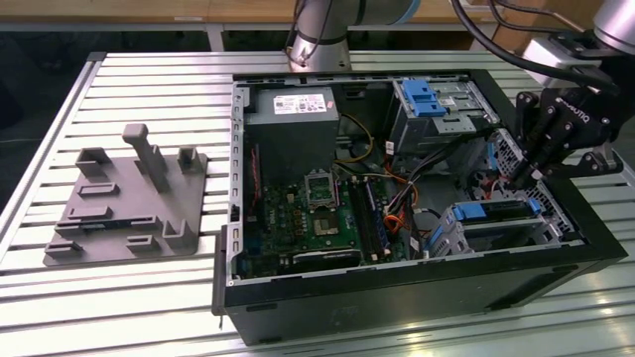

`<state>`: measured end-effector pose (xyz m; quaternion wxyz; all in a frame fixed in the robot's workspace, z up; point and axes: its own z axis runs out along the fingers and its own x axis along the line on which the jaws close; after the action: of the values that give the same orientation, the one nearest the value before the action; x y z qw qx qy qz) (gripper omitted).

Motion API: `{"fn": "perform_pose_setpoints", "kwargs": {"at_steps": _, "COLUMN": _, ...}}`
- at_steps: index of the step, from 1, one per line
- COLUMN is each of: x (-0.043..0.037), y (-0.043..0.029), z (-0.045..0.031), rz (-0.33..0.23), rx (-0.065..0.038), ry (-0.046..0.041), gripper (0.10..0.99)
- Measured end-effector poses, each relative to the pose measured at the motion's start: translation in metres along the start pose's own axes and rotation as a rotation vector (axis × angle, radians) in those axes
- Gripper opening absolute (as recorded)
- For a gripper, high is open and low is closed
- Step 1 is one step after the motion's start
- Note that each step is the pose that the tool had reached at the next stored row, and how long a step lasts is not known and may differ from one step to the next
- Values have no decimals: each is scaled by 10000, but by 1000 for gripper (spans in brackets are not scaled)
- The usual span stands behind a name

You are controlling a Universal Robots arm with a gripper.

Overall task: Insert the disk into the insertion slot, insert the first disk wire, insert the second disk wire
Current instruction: 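Insert the first disk wire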

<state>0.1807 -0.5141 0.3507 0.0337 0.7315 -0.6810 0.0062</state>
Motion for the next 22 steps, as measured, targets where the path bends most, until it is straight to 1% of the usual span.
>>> {"fn": "perform_pose_setpoints", "kwargs": {"at_steps": 4, "x": 73, "y": 10, "z": 7, "rz": -8, "rx": 35, "ry": -117, "gripper": 165}}
{"fn": "perform_pose_setpoints", "kwargs": {"at_steps": 6, "x": 88, "y": 12, "z": 11, "rz": -10, "rx": 44, "ry": -143, "gripper": 165}}
{"fn": "perform_pose_setpoints", "kwargs": {"at_steps": 13, "x": 83, "y": 19, "z": 22, "rz": -7, "rx": 47, "ry": -139, "gripper": 165}}
{"fn": "perform_pose_setpoints", "kwargs": {"at_steps": 15, "x": 77, "y": 19, "z": 22, "rz": 6, "rx": 44, "ry": -106, "gripper": 165}}
{"fn": "perform_pose_setpoints", "kwargs": {"at_steps": 22, "x": 84, "y": 18, "z": 38, "rz": 43, "rx": 42, "ry": -103, "gripper": 165}}
